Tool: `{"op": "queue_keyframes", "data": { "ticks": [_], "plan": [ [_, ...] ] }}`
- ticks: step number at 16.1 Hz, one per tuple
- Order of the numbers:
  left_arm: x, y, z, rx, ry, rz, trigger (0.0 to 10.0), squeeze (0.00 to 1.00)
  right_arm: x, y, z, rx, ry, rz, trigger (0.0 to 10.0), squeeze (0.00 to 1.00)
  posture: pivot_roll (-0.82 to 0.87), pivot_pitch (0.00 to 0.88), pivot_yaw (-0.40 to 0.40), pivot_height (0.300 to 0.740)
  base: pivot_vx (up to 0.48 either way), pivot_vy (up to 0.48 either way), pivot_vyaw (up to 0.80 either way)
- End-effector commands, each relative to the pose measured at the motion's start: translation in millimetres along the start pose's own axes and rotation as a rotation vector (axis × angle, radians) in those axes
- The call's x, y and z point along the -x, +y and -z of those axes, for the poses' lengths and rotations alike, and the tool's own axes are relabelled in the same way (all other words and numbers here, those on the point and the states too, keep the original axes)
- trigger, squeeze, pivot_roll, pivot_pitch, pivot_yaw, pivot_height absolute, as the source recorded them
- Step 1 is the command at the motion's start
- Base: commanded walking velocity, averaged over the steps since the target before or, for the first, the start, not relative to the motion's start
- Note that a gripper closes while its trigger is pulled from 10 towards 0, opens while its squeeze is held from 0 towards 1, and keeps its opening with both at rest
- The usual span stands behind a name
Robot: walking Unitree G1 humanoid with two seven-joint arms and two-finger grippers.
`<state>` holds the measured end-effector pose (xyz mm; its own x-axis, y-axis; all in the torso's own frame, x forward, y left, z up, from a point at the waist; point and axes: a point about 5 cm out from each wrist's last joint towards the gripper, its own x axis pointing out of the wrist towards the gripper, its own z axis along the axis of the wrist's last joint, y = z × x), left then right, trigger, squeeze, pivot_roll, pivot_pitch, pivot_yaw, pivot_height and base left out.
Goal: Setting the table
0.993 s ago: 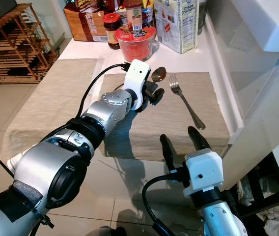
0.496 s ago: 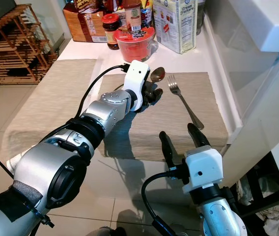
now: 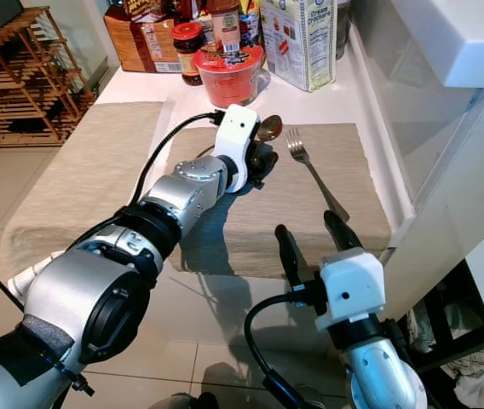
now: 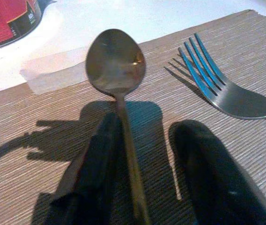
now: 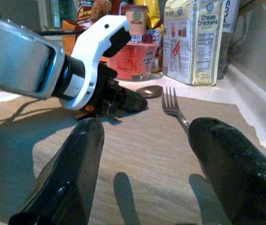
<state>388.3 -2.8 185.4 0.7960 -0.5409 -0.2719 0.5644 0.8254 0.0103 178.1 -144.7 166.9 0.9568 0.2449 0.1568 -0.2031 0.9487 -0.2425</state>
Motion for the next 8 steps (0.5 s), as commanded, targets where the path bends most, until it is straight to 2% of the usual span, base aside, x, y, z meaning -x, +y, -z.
{"op": "queue_keyframes", "data": {
  "ticks": [1, 8],
  "plan": [
    [2.2, 4.7, 35.1, 0.017, 0.132, -0.034, 0.0, 0.0, 0.6, 1.0, 3.1, -0.017, 0.02, -0.008, 10.0, 0.0, -0.21, 0.111, 0.133, 0.74, 0.0, 0.0, 0.0],
    [3.1, 9.3, 35.1, 0.012, 0.12, -0.072, 0.0, 0.0, -1.9, 0.6, 5.5, -0.016, 0.026, -0.01, 10.0, 0.0, -0.21, 0.108, 0.132, 0.74, 0.0, 0.0, 0.0]
  ]
}}
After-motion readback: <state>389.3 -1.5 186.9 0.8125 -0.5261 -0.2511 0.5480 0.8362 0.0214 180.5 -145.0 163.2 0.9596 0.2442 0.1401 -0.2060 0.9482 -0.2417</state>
